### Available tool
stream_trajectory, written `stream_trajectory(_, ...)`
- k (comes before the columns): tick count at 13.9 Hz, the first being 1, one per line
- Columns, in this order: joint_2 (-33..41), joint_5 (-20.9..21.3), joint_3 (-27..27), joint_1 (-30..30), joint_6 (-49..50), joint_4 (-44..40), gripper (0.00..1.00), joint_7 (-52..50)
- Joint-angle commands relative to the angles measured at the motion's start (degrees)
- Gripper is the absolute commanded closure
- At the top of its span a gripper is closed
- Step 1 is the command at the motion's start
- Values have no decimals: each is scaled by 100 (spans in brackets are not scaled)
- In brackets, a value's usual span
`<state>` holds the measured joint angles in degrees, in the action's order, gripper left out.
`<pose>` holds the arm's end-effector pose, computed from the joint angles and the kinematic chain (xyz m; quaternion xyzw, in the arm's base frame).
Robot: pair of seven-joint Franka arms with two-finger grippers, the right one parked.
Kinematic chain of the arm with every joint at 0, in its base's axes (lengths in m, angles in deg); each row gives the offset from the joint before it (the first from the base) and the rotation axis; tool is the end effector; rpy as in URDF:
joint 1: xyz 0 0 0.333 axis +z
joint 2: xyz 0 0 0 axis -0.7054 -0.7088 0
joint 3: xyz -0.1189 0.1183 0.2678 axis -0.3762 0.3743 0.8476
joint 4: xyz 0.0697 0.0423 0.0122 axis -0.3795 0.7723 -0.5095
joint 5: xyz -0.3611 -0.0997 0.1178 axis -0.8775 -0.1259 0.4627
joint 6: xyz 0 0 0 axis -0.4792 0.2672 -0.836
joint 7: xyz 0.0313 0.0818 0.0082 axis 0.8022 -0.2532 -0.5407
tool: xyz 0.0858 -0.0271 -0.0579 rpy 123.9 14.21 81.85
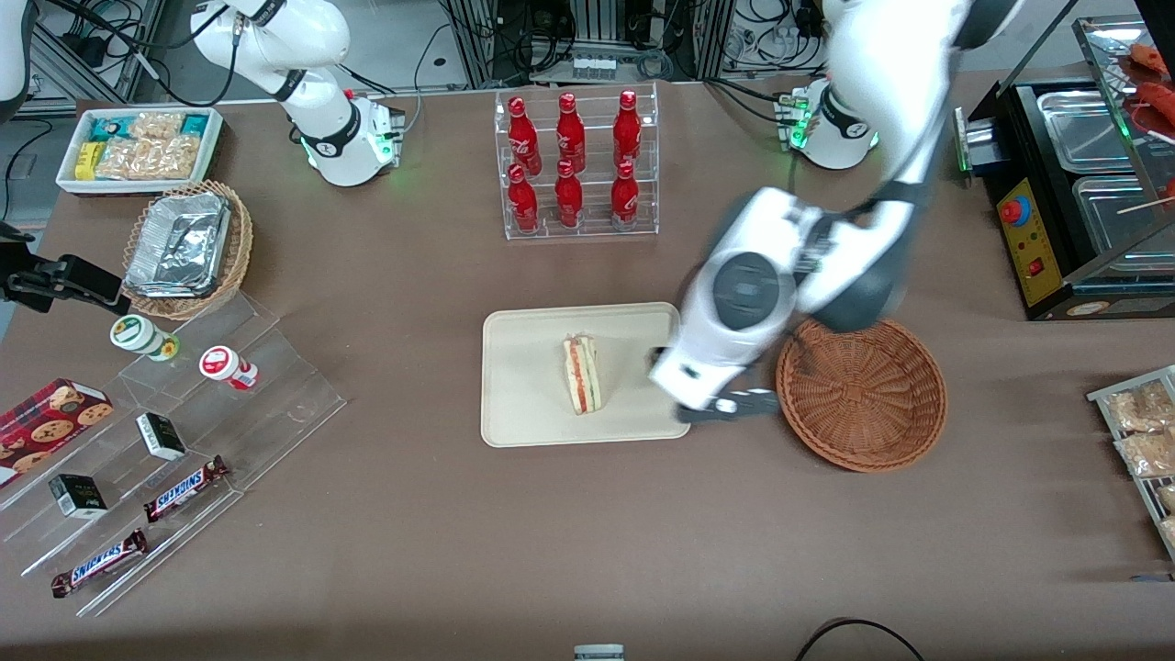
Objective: Place sandwich from basket to tray
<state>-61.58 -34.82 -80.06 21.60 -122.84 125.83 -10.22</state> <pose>0.6081 -0.3275 0.4121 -0.9969 -0.0384 0.0675 0.0159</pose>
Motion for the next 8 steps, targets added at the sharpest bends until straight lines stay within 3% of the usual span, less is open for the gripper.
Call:
stream_trajectory(1,894,-24,-47,479,-53,1054,0,880)
stream_trajectory(8,2055,-33,-47,1762,191,1829,0,2948)
